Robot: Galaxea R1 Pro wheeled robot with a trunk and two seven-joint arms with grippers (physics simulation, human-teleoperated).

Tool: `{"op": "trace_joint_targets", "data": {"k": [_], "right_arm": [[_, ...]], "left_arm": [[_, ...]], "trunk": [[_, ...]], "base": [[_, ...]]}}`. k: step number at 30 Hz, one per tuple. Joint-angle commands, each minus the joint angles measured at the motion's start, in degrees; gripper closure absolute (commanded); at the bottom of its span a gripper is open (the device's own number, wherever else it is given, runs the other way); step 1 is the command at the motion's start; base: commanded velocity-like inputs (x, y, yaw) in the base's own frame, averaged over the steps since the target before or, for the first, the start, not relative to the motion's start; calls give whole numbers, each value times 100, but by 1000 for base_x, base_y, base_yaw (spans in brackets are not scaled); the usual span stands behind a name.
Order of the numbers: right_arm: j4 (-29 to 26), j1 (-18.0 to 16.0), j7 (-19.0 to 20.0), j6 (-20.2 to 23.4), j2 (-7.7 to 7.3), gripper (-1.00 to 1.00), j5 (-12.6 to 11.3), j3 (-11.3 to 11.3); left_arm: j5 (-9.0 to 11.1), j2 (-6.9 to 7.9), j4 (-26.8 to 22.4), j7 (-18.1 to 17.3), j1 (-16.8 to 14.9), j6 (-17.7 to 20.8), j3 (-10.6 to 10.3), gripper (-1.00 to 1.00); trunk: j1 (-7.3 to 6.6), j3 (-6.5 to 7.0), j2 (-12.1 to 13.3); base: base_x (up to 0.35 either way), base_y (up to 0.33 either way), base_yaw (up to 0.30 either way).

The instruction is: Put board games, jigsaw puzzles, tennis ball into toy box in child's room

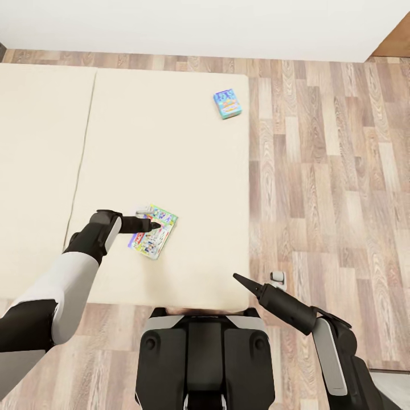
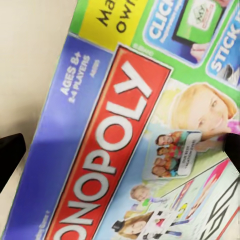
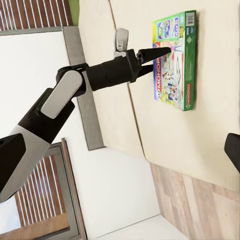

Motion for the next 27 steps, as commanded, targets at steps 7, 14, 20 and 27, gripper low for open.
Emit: {"op": "trace_joint_targets", "data": {"k": [7, 14, 20, 27], "right_arm": [[0, -3, 13, 26, 11, -100, 3, -7], [0, -3, 13, 26, 11, -100, 3, -10], [0, -3, 19, 26, 11, -100, 3, -6], [0, -3, 19, 26, 8, -100, 3, -10]], "left_arm": [[105, -1, 415, -82, 2, 47, 45, -100], [105, -5, 415, -82, 2, 48, 38, -100], [105, -5, 415, -82, 2, 49, 41, -100], [105, -1, 415, -89, 2, 47, 52, -100]], "trunk": [[6, -6, -6], [6, -6, -6], [6, -6, -6], [6, -6, -6]], "base": [[-5, -47, 0], [-19, -91, 0], [-1, -42, 0], [0, -140, 0]]}}
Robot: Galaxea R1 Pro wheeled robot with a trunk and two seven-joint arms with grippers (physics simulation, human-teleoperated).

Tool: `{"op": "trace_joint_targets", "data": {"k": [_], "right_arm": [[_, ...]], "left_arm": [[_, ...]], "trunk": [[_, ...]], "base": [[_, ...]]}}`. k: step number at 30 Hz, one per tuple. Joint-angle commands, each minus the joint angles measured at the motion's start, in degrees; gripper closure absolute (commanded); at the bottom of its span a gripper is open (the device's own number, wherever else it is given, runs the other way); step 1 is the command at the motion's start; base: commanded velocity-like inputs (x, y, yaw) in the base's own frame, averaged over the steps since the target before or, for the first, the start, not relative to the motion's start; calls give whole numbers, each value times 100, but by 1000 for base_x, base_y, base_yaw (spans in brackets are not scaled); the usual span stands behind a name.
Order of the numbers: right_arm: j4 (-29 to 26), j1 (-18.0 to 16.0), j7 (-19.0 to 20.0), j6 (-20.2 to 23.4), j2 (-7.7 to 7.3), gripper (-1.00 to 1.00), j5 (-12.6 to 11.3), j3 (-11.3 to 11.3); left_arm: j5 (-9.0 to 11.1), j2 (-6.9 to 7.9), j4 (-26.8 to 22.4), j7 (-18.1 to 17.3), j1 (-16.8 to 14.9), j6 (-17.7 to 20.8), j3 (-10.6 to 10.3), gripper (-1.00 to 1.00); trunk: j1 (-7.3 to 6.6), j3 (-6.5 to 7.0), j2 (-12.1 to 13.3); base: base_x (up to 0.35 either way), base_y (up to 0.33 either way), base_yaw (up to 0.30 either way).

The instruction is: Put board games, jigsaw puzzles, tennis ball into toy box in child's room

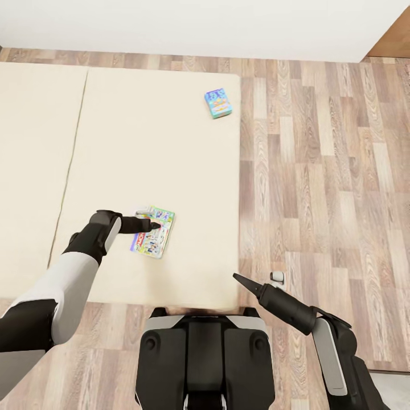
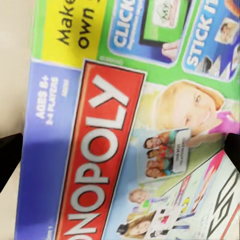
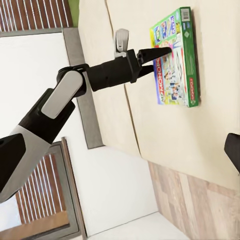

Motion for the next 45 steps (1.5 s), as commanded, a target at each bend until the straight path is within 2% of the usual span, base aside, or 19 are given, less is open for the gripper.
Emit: {"op": "trace_joint_targets", "data": {"k": [1, 28, 45], "right_arm": [[-1, -3, 19, 26, 3, -100, 4, -12], [-1, -3, 20, 26, 8, -100, 4, -6], [-1, -3, 19, 26, 23, -100, 12, 2]], "left_arm": [[72, -6, 392, -61, 2, 56, 26, -100], [77, -14, 392, -62, 2, 61, 25, -100], [72, -6, 392, -62, 2, 61, 40, -100]], "trunk": [[6, -6, -6], [6, -6, -6], [6, -6, -6]], "base": [[0, -69, 0], [0, -133, 0], [0, -14, 0]]}}
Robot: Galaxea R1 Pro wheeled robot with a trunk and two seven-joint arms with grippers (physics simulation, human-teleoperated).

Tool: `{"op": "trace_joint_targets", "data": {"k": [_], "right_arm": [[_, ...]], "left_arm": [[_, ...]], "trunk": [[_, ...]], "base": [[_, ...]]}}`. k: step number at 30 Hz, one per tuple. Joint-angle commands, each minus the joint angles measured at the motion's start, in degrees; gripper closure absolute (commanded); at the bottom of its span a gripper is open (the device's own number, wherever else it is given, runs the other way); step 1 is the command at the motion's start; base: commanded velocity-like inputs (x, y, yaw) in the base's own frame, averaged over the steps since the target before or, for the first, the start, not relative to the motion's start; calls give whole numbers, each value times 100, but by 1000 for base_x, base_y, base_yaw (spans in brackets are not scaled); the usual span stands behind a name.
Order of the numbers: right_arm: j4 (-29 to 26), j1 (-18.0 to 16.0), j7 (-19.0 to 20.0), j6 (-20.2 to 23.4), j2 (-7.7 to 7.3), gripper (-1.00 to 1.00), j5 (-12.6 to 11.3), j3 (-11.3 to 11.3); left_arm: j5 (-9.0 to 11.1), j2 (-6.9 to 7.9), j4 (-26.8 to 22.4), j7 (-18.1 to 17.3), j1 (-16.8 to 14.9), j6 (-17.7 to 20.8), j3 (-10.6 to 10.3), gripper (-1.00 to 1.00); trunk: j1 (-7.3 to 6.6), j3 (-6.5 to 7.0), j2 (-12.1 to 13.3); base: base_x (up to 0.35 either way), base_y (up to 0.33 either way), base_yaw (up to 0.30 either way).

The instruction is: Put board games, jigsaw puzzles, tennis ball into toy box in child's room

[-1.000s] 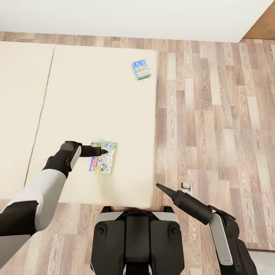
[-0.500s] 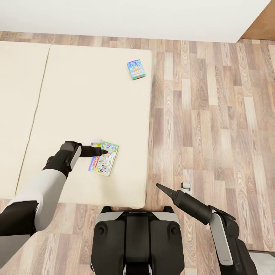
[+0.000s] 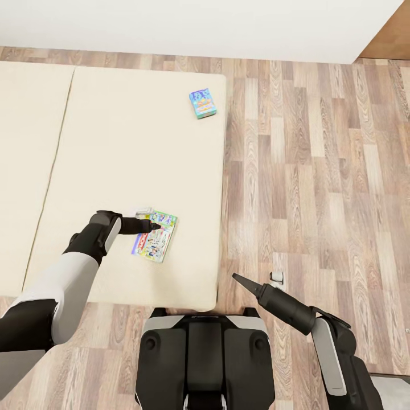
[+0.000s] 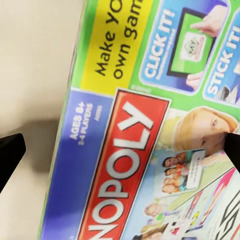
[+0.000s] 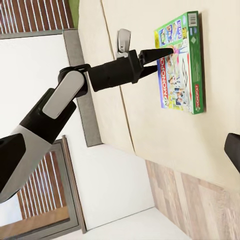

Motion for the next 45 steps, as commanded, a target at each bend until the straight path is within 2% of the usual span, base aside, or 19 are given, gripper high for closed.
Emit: {"op": "trace_joint_targets", "data": {"k": [1, 23, 38, 45], "right_arm": [[-1, -2, 16, 26, 6, -100, 4, -14], [-5, -2, 19, 25, 7, -100, 13, -20], [-10, -2, 20, 25, 7, -100, 13, -19], [-10, -2, 20, 26, 7, -100, 13, -20]], "left_arm": [[94, -7, 352, -69, 2, 48, 29, -100], [96, -7, 352, -69, 2, 48, 30, -100], [103, -7, 352, -78, 2, 48, 36, -100], [95, -7, 352, -81, 2, 48, 39, -100]], "trunk": [[7, -6, -5], [7, -6, -5], [7, -6, -5], [7, -6, -5]], "base": [[0, 0, 0], [-4, -88, 0], [0, -12, 0], [0, -167, 0]]}}
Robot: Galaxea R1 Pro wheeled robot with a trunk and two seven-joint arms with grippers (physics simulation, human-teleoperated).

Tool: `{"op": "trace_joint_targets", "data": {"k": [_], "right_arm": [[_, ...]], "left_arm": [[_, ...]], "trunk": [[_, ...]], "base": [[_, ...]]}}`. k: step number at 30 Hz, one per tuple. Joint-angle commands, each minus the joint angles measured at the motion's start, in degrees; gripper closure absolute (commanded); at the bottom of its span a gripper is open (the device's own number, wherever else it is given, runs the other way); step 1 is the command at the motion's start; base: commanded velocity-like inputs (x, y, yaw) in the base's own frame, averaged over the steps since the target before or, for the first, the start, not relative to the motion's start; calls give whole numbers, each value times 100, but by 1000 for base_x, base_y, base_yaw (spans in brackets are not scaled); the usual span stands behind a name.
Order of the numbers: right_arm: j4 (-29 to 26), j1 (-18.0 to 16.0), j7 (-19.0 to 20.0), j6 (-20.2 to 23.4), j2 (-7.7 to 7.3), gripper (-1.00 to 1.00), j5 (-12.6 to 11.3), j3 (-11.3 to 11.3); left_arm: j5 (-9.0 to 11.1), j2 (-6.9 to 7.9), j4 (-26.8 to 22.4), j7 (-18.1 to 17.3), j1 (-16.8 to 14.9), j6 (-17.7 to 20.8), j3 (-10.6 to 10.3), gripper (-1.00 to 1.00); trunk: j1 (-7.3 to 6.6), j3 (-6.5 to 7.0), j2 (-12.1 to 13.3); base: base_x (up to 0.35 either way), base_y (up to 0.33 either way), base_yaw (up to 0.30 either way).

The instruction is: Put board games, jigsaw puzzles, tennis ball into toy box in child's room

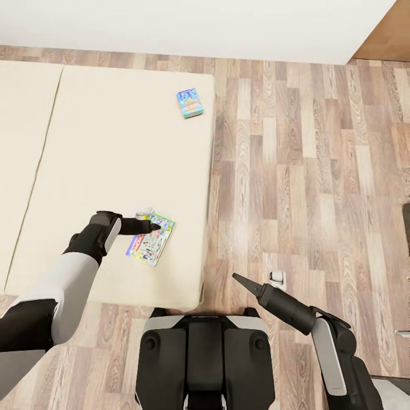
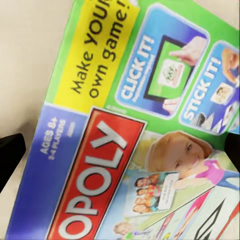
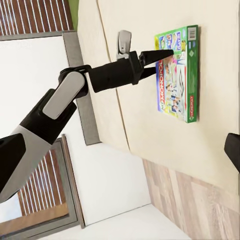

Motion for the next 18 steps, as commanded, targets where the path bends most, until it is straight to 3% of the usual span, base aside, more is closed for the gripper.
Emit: {"op": "trace_joint_targets", "data": {"k": [1, 10, 18], "right_arm": [[-1, -3, 19, 26, 5, -100, 4, -11], [-1, -3, 19, 26, 5, -100, 4, -11], [-1, -3, 19, 26, -2, -100, 4, -11]], "left_arm": [[73, -9, 310, -77, 2, 37, 34, -100], [77, -9, 310, -84, 2, 37, 38, -100], [77, -9, 310, -84, 2, 37, 38, -100]], "trunk": [[7, -6, -5], [7, -6, -5], [7, -6, -5]], "base": [[0, -58, 0], [0, -120, 0], [0, -26, 0]]}}
